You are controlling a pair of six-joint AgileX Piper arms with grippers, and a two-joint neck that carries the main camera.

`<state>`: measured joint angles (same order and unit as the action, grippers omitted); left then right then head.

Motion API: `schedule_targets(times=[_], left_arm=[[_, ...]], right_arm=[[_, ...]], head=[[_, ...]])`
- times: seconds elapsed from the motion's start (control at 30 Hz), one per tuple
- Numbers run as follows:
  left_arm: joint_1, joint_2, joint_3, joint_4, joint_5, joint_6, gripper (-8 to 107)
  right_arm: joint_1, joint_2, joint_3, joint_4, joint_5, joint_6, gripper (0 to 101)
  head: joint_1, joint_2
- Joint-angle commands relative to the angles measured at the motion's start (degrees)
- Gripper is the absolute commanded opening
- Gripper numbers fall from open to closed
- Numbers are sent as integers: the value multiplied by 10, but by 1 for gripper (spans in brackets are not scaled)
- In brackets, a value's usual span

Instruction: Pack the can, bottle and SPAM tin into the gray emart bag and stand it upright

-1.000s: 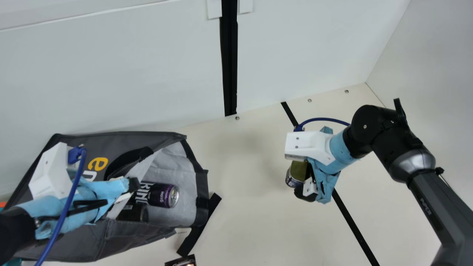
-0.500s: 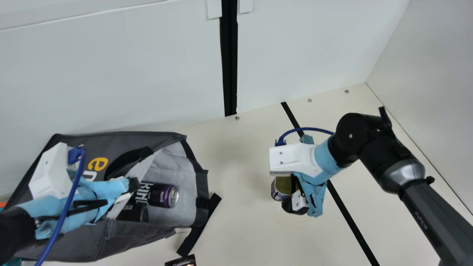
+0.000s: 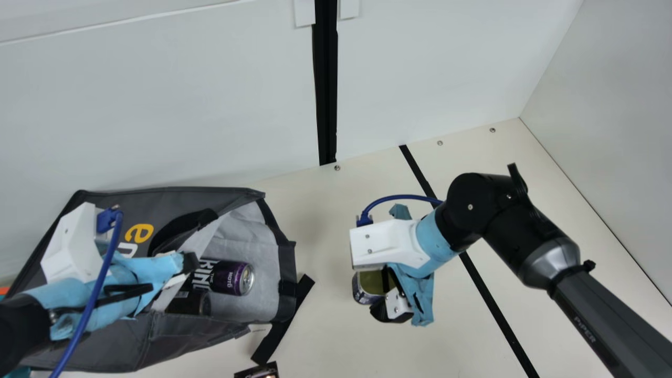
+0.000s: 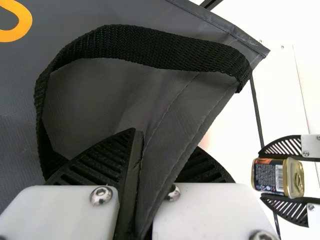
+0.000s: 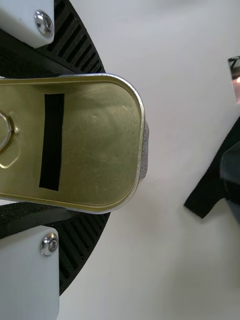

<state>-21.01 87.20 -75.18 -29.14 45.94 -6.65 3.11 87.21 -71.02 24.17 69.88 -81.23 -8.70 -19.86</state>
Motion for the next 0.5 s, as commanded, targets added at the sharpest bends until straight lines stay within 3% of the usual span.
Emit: schedule_targets(times=[0.0,0.47], left_arm=[[0,0,0,0,0,0,-8],[0,0,0,0,0,0,-8]], right_arm=[[6,0,-1,9,0,-1,0],[37,6,-2,82,0,-15,0]], head=[[-13,-1],[-13,-1]])
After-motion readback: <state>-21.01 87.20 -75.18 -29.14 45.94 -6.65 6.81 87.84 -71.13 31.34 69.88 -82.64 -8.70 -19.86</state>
